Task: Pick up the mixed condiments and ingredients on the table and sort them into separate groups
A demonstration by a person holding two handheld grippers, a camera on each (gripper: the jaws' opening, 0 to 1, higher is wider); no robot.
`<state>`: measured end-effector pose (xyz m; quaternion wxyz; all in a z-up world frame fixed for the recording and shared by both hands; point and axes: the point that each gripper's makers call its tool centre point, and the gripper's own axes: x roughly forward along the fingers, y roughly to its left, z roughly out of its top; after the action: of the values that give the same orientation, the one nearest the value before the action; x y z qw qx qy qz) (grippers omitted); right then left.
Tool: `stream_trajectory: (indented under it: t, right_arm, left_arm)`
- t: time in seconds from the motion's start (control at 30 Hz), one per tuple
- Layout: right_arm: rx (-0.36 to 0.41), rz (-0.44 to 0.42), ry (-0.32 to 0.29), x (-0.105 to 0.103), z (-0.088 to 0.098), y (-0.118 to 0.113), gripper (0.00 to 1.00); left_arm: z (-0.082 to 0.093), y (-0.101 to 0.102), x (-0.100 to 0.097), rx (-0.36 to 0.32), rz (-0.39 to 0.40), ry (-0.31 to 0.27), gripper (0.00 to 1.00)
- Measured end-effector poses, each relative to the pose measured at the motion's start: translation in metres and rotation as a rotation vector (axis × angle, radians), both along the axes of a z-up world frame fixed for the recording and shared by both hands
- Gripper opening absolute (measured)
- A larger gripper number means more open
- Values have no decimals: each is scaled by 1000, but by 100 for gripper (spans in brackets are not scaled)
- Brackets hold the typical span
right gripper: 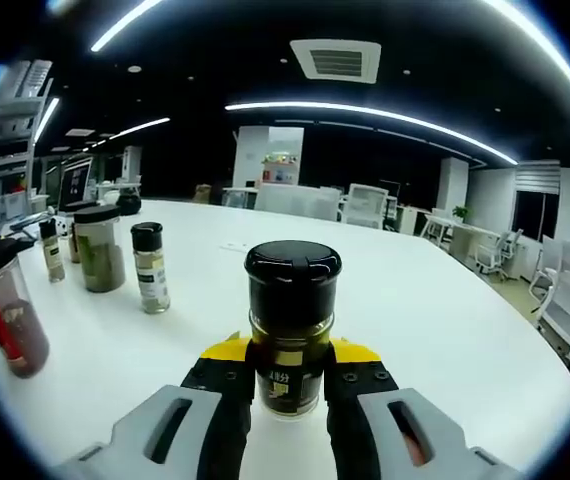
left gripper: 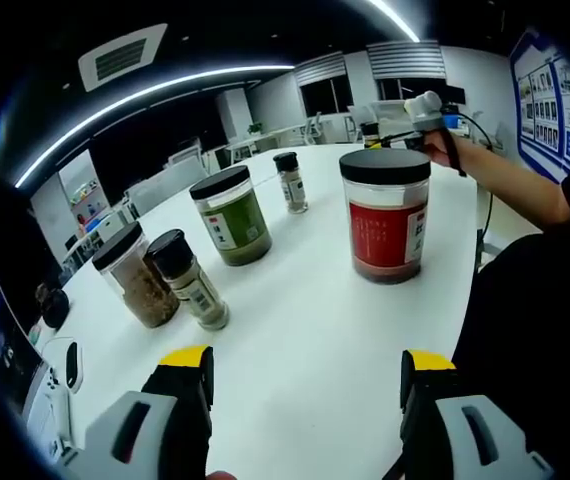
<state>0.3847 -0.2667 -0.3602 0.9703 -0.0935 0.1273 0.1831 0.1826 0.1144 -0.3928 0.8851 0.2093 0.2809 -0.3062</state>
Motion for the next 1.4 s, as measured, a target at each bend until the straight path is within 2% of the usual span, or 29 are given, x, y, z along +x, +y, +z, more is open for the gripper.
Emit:
stream_trajectory:
  t: [0.13, 0.33, 0.47, 0.57, 0.7, 1.1, 1.3, 1.4]
  right_arm:
    - [-16, -13, -10, 7, 2, -6, 28]
    - [4, -41, -20, 23, -2, -13, 28]
    - [22, -64, -10, 34, -8, -18, 28]
    - [6, -67, -4, 43, -12, -20, 28]
    - [32, -64, 5, 54, -14, -21, 28]
    - [23, -65, 0, 72, -18, -21, 28]
    - [34, -55, 23, 78, -26, -20, 28]
    - [64, -49, 17, 80, -27, -21, 28]
  left_arm:
    - [1, 1, 1, 0, 1, 0, 76]
    - [1, -2, 0, 2, -6, 3, 76]
    - [0, -3, 0, 9, -11, 7, 76]
    - [1, -3, 1, 6, -11, 6, 76]
    - [1, -3, 0, 10, -11, 8, 76]
    - [2, -4, 1, 24, -15, -8, 76]
    - [1, -7, -1, 24, -25, -7, 76]
    - [-2, -8, -2, 22, -28, -1, 76]
